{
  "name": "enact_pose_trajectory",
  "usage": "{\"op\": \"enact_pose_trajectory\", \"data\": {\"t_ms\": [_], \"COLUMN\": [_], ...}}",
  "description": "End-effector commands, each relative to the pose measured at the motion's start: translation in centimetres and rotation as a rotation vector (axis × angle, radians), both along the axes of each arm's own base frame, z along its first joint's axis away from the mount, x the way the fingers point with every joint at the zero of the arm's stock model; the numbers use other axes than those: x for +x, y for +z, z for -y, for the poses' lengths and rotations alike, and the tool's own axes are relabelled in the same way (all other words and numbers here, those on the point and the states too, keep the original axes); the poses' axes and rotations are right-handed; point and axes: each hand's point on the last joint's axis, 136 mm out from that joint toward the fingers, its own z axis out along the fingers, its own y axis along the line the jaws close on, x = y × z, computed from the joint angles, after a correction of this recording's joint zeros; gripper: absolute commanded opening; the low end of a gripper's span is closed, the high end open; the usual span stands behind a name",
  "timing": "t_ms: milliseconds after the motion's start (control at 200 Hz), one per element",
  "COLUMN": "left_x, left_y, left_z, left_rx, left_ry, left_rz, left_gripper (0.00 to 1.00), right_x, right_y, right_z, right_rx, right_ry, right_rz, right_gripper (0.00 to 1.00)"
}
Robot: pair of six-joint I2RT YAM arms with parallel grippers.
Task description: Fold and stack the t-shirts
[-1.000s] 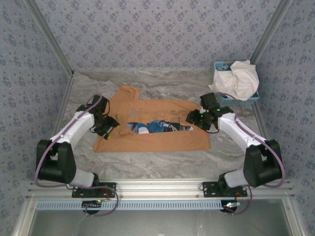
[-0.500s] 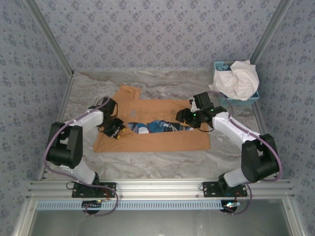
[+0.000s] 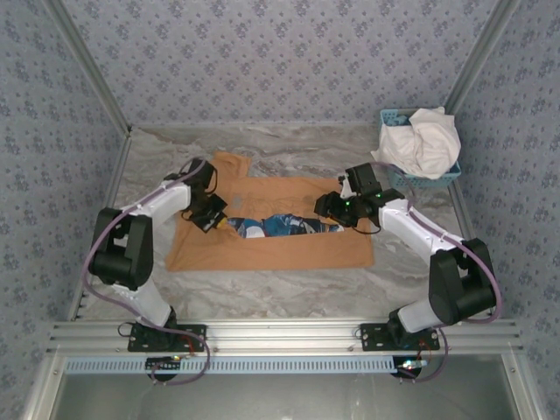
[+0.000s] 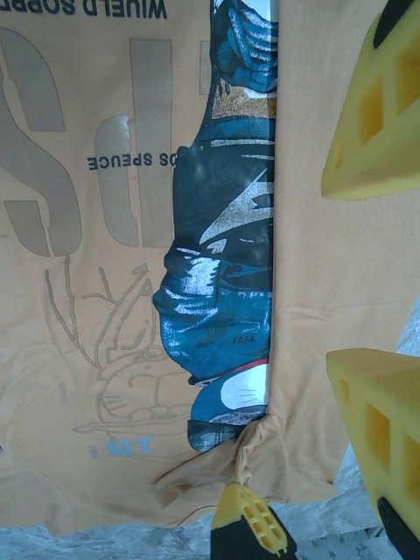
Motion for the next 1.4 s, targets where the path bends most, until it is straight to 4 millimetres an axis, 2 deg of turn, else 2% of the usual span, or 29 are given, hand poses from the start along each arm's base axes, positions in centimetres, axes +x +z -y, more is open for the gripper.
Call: {"op": "enact_pose_trajectory", "data": {"t_ms": [0, 305, 605, 714, 769, 829, 879, 999, 1069, 1144, 1264, 1394], "left_x": [-0.1, 3.1, 3.9, 4.8, 5.6, 6.2, 6.4, 5.9, 4.8, 3.8, 3.6, 3.8], "left_y": [0.0, 0.4, -1.2, -0.4, 1.0, 2.6, 3.7, 5.2, 4.6, 3.4, 1.9, 1.2], "left_z": [0.2, 3.1, 5.4, 7.0, 7.9, 8.4, 8.2, 6.2, 4.3, 3.0, 3.2, 4.3], "left_rx": [0.065, 0.171, 0.239, 0.246, 0.252, 0.289, 0.320, 0.342, 0.281, 0.192, 0.093, 0.091], "left_ry": [-0.097, -0.356, -0.587, -0.676, -0.720, -0.757, -0.766, -0.679, -0.581, -0.496, -0.465, -0.488], "left_rz": [-0.044, -0.045, -0.101, -0.011, 0.063, 0.132, 0.174, 0.201, 0.154, 0.106, 0.078, 0.066], "left_gripper": [0.00, 0.00, 0.00, 0.13, 0.27, 0.49, 0.56, 0.54, 0.50, 0.49, 0.51, 0.51], "right_x": [-0.4, -0.6, -0.9, -0.8, -0.7, -0.8, -0.8, -0.7, -0.7, -0.6, -0.5, -0.5], "right_y": [-0.1, -0.8, -1.6, -1.8, -1.8, -2.0, -2.0, -2.1, -2.1, -2.2, -2.5, -2.5], "right_z": [0.2, 0.8, 0.9, 0.9, 0.8, 0.8, 0.9, 0.9, 0.8, 0.7, 0.5, 0.3], "right_rx": [0.014, 0.015, 0.021, 0.018, 0.018, 0.016, 0.013, 0.013, 0.015, 0.014, 0.017, 0.017], "right_ry": [-0.005, -0.022, -0.024, -0.025, -0.023, -0.023, -0.025, -0.024, -0.021, -0.023, -0.019, -0.011], "right_rz": [-0.018, -0.049, -0.083, -0.085, -0.085, -0.090, -0.090, -0.089, -0.089, -0.089, -0.098, -0.098], "right_gripper": [0.50, 0.48, 0.48, 0.48, 0.48, 0.48, 0.48, 0.47, 0.47, 0.47, 0.47, 0.47]}}
